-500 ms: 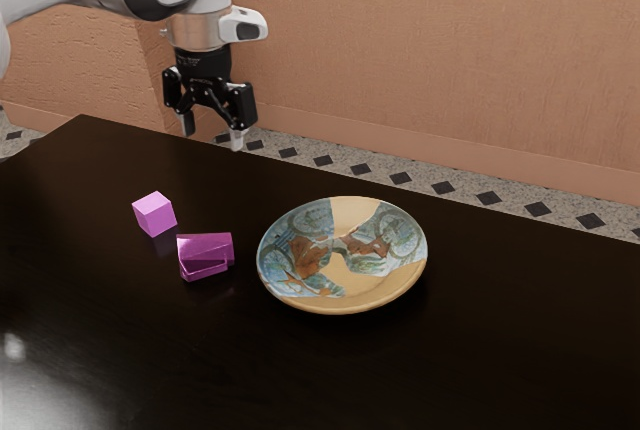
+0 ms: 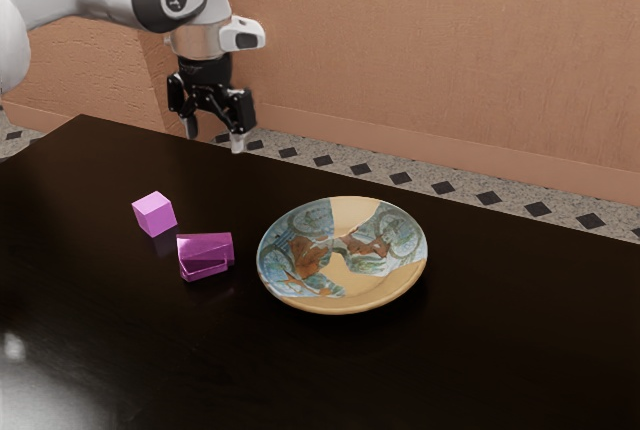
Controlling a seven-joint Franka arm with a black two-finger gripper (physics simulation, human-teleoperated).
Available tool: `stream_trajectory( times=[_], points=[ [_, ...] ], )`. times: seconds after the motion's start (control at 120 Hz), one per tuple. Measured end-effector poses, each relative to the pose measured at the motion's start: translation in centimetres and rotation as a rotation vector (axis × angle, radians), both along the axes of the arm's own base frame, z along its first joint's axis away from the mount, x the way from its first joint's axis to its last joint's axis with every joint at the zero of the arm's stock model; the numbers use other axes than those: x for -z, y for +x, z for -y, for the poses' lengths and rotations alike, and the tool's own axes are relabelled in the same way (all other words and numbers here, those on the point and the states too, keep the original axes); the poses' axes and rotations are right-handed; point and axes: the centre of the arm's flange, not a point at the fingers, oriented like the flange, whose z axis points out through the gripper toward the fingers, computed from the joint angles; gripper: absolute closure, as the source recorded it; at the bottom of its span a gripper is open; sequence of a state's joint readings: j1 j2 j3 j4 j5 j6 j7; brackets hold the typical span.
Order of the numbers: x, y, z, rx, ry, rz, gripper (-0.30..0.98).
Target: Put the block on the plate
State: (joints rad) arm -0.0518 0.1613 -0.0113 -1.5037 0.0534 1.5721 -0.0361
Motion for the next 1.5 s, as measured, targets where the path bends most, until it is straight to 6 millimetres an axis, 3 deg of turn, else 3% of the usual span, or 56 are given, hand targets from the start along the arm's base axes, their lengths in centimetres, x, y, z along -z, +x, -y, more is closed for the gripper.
stream_trajectory(
  times=[0.242,0.3,0.425,0.5,0.633,0.8,0.967,1.3,1.5],
  points=[
    [1.8,1.1,-8.4,0.022,-0.041,0.009,0.0],
    [3.4,1.9,-10.6,0.022,-0.051,0.001,0.0],
    [6.9,7.4,-13.1,0.066,-0.069,0.029,0.0],
    [8.1,9.4,-14.2,0.097,-0.081,0.042,0.0],
    [8.1,9.5,-18.1,0.108,-0.089,0.045,0.0],
    [10.3,9.0,-24.6,0.088,-0.117,0.026,0.0],
    [16.0,9.3,-30.9,0.075,-0.159,-0.001,0.0],
    [21.3,8.7,-34.4,0.196,-0.223,-0.024,0.0],
    [22.4,9.5,-34.9,0.28,-0.184,0.015,0.0]
  ],
)
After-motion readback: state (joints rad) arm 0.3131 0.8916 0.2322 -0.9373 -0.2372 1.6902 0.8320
